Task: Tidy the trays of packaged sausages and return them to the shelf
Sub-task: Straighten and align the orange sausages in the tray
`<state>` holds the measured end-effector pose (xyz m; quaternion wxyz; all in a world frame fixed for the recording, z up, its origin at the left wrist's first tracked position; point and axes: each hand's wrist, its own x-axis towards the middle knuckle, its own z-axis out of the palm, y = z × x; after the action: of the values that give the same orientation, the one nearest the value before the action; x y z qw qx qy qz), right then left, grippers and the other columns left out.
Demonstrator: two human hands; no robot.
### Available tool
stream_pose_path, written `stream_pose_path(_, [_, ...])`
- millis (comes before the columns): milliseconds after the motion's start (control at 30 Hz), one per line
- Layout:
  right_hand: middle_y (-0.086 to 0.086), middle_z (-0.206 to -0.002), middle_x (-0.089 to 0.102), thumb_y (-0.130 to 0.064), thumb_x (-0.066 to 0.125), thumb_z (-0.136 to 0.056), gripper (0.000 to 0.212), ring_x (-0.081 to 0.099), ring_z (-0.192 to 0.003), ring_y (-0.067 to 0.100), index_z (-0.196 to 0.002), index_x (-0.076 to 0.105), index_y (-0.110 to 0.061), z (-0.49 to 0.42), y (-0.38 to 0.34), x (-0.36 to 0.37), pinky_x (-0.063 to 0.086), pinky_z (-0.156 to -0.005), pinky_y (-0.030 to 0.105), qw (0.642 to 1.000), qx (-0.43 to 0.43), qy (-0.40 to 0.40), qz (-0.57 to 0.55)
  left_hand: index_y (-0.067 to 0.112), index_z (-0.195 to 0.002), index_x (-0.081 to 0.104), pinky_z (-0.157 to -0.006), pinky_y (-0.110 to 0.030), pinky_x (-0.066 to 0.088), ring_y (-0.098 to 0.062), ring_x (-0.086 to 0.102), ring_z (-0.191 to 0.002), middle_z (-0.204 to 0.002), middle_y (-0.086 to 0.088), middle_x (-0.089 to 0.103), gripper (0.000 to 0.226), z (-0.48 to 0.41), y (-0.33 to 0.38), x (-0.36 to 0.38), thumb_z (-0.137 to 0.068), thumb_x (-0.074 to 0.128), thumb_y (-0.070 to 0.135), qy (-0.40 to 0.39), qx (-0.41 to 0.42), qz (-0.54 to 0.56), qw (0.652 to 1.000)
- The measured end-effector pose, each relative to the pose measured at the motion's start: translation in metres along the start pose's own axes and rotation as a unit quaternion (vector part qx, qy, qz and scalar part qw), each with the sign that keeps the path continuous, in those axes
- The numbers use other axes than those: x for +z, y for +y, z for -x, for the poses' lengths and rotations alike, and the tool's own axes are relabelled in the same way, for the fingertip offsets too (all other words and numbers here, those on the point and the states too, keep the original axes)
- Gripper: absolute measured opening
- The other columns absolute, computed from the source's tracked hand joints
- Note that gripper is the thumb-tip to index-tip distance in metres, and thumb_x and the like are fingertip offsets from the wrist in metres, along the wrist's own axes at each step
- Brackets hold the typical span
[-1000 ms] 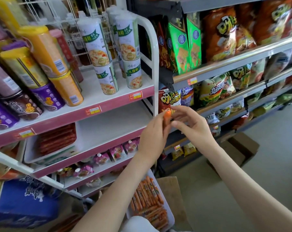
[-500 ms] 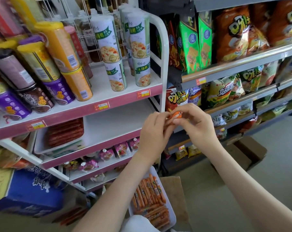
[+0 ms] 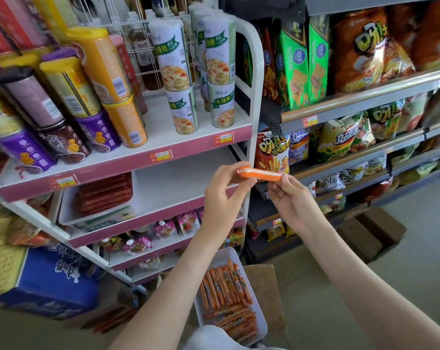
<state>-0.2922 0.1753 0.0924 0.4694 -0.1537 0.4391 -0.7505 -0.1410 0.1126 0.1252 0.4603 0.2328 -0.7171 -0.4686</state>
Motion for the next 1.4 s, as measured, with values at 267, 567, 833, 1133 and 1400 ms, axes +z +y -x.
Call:
stream_pose_path(267, [-0.014,-0.13,0.054,-0.015,0.067,-0.086,0.05,0.046,-0.121,0.002,-0.131,0.051,-0.03,0.007,0.008,0.004,0.036,-0.098,0.018,0.86,-0.137,-0.1,0.481,0.025,-0.114,0.052,-0.084,-0.012,0.049,0.011,0.059,-0.098,-0.104,0.022,0.059,0.027,0.008,-0.01,-0.002,-0.091,0.061,0.014,0.0,0.022,-0.055,0.998])
stream_pose_path(567, [-0.019,-0.117,0.056,-0.001,0.063,-0.087,0.057,0.056,-0.108,-0.002,-0.125,0.041,-0.037,0.02,0.028,0.02,0.047,-0.092,0.016,0.854,-0.206,-0.118,0.463,0.029,-0.121,0.048,-0.084,-0.016,0.052,0.001,0.056,-0.103,-0.109,0.008,0.061,0.033,0.022,-0.026,0.001,-0.089,0.053,0.035,-0.006,0.075,-0.116,0.99])
stream_pose_path(833, [-0.012,-0.117,0.059,0.001,0.058,-0.091,0.065,0.06,-0.106,0.001,-0.141,0.031,-0.031,0.011,0.07,-0.01,0.05,-0.088,0.017,0.871,-0.092,-0.123,0.467,0.02,-0.138,0.039,-0.092,-0.005,0.039,0.006,0.046,-0.114,-0.125,0.017,0.048,0.059,0.041,-0.078,-0.016,-0.086,0.067,0.026,-0.067,-0.127,-0.161,0.976])
stream_pose_path(1133, [0.003,-0.115,0.051,-0.002,0.052,-0.092,0.041,0.053,-0.104,0.021,-0.129,0.057,-0.021,-0.011,0.228,-0.129,0.034,-0.075,0.002,0.743,0.098,-0.169,0.641,0.016,-0.121,0.055,-0.073,-0.024,0.033,-0.025,0.059,-0.106,-0.115,-0.007,0.062,0.026,0.174,-0.257,-0.059,-0.1,0.042,0.023,-0.268,-0.368,-0.471,0.756])
stream_pose_path(1400, [0.007,-0.16,0.009,-0.016,0.04,-0.101,0.056,0.003,-0.148,0.026,-0.153,0.018,-0.021,-0.034,0.378,-0.183,0.025,-0.116,0.045,0.706,0.126,-0.215,0.663,0.014,-0.069,0.068,-0.078,-0.033,0.042,-0.022,0.063,-0.064,-0.065,-0.001,0.065,0.013,0.264,-0.364,-0.018,-0.06,0.06,0.009,-0.402,-0.287,-0.472,0.73])
